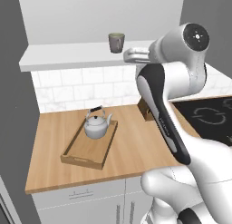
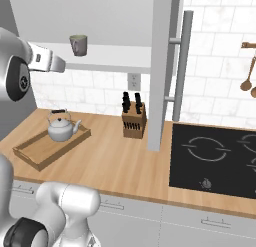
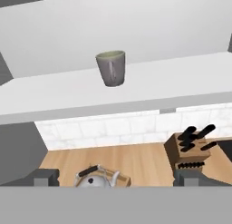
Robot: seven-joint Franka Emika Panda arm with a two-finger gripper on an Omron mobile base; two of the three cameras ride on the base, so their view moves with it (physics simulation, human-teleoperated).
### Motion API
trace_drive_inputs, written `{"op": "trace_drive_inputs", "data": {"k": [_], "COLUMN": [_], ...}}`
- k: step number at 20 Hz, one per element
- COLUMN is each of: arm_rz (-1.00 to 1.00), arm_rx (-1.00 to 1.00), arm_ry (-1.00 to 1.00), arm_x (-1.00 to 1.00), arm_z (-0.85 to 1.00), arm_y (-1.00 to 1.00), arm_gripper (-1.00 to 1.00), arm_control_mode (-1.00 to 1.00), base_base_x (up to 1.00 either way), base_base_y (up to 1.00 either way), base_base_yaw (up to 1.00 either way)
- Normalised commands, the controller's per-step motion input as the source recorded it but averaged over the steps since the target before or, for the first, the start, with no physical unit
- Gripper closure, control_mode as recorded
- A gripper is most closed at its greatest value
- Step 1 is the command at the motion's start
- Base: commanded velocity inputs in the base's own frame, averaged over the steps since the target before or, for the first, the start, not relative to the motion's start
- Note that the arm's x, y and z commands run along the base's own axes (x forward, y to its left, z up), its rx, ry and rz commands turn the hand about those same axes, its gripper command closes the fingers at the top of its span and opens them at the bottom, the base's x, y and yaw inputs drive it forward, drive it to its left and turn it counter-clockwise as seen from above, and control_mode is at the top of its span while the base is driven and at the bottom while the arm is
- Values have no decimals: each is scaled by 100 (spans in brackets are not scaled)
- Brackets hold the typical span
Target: Pick the kettle from the counter and place it on the tray. Then pick the mug from the cabinet and place it on the tray. Then close the cabinet doors.
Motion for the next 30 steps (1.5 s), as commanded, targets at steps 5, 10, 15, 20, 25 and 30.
{"op": "trace_drive_inputs", "data": {"k": [5,10,15,20,25,30], "arm_rz": [0,0,0,0,0,0], "arm_rx": [0,0,0,0,0,0], "arm_ry": [3,9,1,0,0,1], "arm_x": [26,38,42,36,32,34], "arm_z": [3,0,0,0,0,0], "arm_y": [-1,-1,-2,0,0,0], "arm_gripper": [-100,-100,-100,-100,-100,-100], "arm_control_mode": [-100,-100,-100,-100,-100,-100], "base_base_x": [0,0,0,0,0,0], "base_base_y": [0,0,0,0,0,0], "base_base_yaw": [0,0,0,0,0,0]}}
